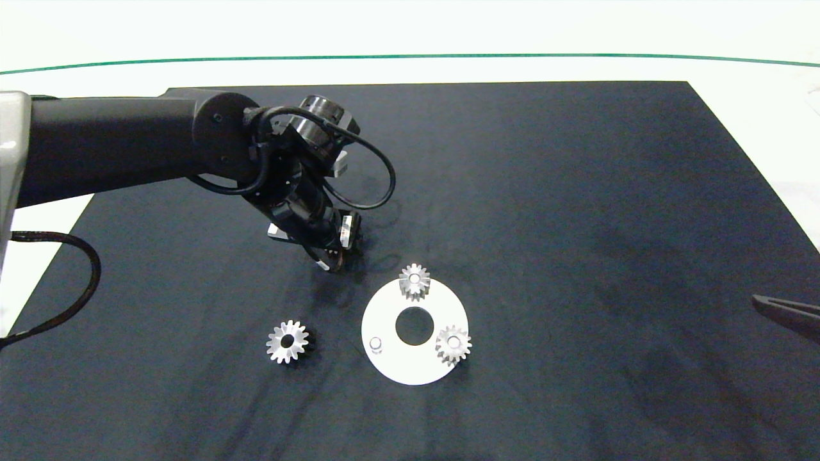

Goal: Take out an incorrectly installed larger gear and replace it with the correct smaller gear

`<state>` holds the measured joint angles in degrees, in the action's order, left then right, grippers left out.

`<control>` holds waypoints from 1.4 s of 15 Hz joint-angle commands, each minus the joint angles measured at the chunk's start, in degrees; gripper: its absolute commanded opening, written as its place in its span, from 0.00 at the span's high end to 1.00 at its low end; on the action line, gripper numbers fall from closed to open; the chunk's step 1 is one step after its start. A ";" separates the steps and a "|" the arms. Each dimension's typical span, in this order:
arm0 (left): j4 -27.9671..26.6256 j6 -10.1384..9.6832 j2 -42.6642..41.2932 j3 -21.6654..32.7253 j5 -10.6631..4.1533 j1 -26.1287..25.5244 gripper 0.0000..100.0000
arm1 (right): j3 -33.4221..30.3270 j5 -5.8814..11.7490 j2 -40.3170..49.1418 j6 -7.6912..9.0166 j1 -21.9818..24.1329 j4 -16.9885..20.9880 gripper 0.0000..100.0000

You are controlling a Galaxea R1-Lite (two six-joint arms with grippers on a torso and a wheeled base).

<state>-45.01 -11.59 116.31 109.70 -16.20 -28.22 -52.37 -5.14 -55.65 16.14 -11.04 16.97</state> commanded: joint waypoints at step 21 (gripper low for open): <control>-0.26 -0.27 -0.12 -0.37 -0.32 -0.61 0.68 | 0.08 -0.04 -0.07 0.12 -0.03 -0.27 0.00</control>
<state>-44.90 -11.76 116.40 109.53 -16.45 -28.72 -52.29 -5.14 -55.74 16.14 -11.04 16.59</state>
